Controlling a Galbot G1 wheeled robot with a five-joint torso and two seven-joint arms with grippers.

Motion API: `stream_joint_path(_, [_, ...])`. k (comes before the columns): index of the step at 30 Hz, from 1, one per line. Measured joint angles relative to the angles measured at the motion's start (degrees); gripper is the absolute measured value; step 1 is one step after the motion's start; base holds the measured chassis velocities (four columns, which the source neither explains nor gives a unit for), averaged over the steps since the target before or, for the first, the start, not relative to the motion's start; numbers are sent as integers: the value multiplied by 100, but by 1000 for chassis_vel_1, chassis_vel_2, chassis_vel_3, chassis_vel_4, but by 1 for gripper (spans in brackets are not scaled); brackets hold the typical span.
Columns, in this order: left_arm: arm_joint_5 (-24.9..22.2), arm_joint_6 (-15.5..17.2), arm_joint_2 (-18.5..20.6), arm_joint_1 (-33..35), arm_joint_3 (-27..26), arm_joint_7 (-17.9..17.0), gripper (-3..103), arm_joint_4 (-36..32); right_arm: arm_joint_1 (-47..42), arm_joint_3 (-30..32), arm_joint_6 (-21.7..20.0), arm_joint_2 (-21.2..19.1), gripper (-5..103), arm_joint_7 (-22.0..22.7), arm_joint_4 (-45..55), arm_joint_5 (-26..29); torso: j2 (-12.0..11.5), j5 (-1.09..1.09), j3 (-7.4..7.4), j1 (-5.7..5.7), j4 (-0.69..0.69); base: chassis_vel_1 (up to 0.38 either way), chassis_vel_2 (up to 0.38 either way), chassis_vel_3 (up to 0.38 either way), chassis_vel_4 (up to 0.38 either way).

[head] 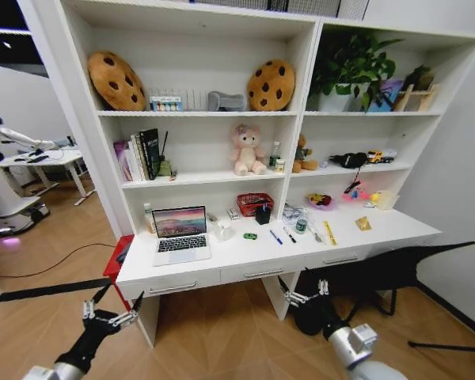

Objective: Organize the objects on the table.

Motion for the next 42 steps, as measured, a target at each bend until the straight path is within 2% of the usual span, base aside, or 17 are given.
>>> stream_joint_path(3, [-67, 2, 2, -10, -25, -27, 101, 23, 9, -2, 5, 53, 100, 54, -30, -3, 0, 0, 0, 0, 0, 0, 0, 0, 0])
stream_joint_path(6, [-15, 90, -220, -50, 300, -204, 99, -80, -53, -232, -120, 426, 100, 375, 10, -126, 0, 0, 0, 0, -1, 0, 0, 0, 0])
stream_joint_path(9, [-59, 213, -361, -58, 473, -323, 99, -173, -112, -298, -130, 567, 100, 559, 14, -193, 0, 1, 0, 0, -1, 0, 0, 0, 0])
stream_joint_path(13, [-111, 312, -406, -58, 536, -440, 99, -197, -138, -303, -98, 594, 100, 623, 10, -216, 0, 0, 0, 0, -1, 0, 0, 0, 0])
stream_joint_path(15, [-213, 609, -495, -57, 579, -860, 98, -243, -149, -261, -47, 661, 100, 761, 3, -181, 1, 0, 0, 0, -1, 0, 0, 0, 0])
stream_joint_path(16, [-213, 609, -495, -57, 579, -860, 98, -243, -149, -261, -47, 661, 100, 761, 3, -181, 1, 0, 0, 0, -1, 0, 0, 0, 0])
stream_joint_path(23, [-508, 1073, -700, -20, 644, -1554, 98, -418, -197, -208, -46, 889, 100, 947, 46, -117, 0, 0, 0, 0, 1, 0, 0, 0, 0])
stream_joint_path(25, [-524, 1121, -717, -6, 638, -1604, 94, -460, -245, -200, -39, 962, 100, 963, 66, -96, 0, 0, 0, 0, 0, 0, 0, 0, 0])
stream_joint_path(27, [-551, 1139, -690, -3, 615, -1595, 97, -511, -313, -202, -88, 1033, 100, 966, 112, -11, 0, 0, 0, 0, -1, 0, 0, 0, 0])
stream_joint_path(31, [-501, 1026, -650, -3, 672, -1276, 98, -522, -288, -224, -234, 949, 100, 924, 158, 57, 0, 0, -1, 0, 0, 0, 0, 0, 0])
stream_joint_path(42, [-381, 986, -654, 22, 804, -1169, 98, -526, -235, -235, -240, 862, 100, 880, 149, 109, 2, 0, -2, -4, 0, -26, 30, 22, -32])
